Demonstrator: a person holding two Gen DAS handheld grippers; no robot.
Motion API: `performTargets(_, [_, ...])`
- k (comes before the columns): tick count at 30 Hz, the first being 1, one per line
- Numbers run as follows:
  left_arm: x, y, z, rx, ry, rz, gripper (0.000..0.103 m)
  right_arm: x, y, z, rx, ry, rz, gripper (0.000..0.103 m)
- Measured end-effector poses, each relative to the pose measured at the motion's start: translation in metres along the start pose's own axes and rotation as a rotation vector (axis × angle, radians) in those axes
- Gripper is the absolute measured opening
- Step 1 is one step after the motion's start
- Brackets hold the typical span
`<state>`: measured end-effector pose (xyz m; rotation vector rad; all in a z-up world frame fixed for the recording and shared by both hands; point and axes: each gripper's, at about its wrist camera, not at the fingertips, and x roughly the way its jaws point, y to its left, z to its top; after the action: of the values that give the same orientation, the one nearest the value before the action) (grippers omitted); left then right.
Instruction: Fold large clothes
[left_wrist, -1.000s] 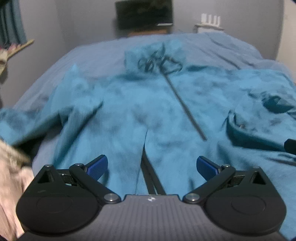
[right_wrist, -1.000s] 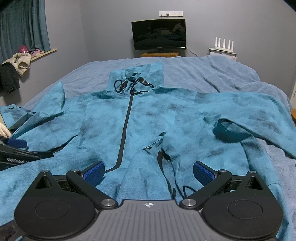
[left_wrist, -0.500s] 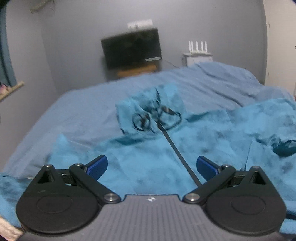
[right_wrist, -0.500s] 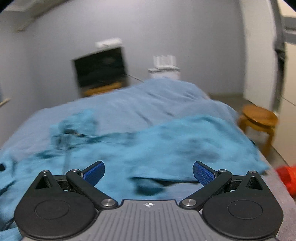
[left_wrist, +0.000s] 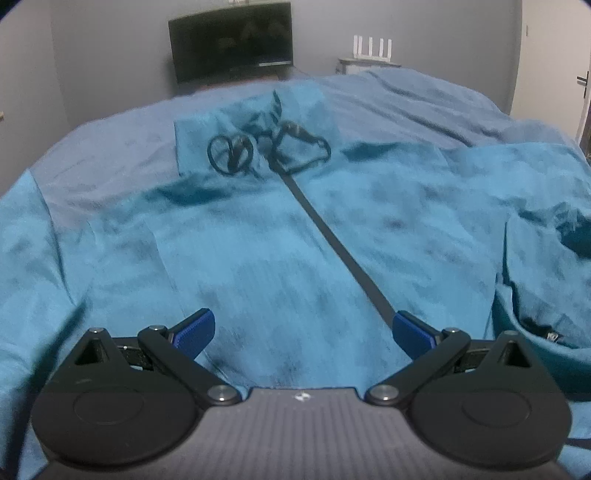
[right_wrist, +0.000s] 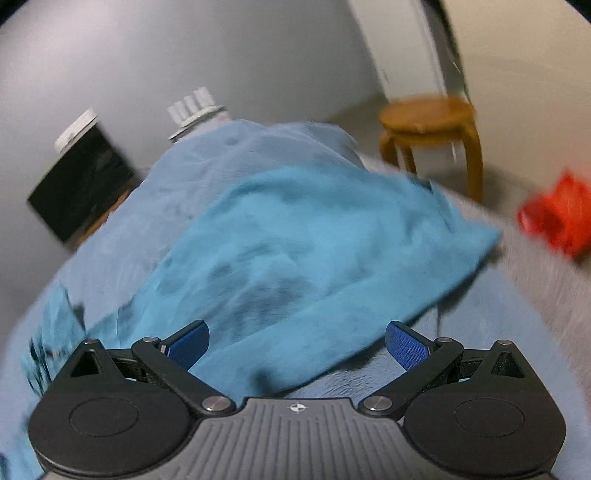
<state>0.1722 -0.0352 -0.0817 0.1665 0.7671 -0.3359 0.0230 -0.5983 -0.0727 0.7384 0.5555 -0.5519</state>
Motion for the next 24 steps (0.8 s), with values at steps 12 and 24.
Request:
performTargets(12, [0.027,0.022,-0.003,-0.154,0.067,-0.086,0.103,0.067,-0.037,-0.013,0.294,-0.004,0.052,0.071])
performTargets(24, [0.033,0.024,-0.003,-0.184,0.069,-0.101,0.103,0.097,-0.079,0.018,0.526,-0.249,0.035,0.012])
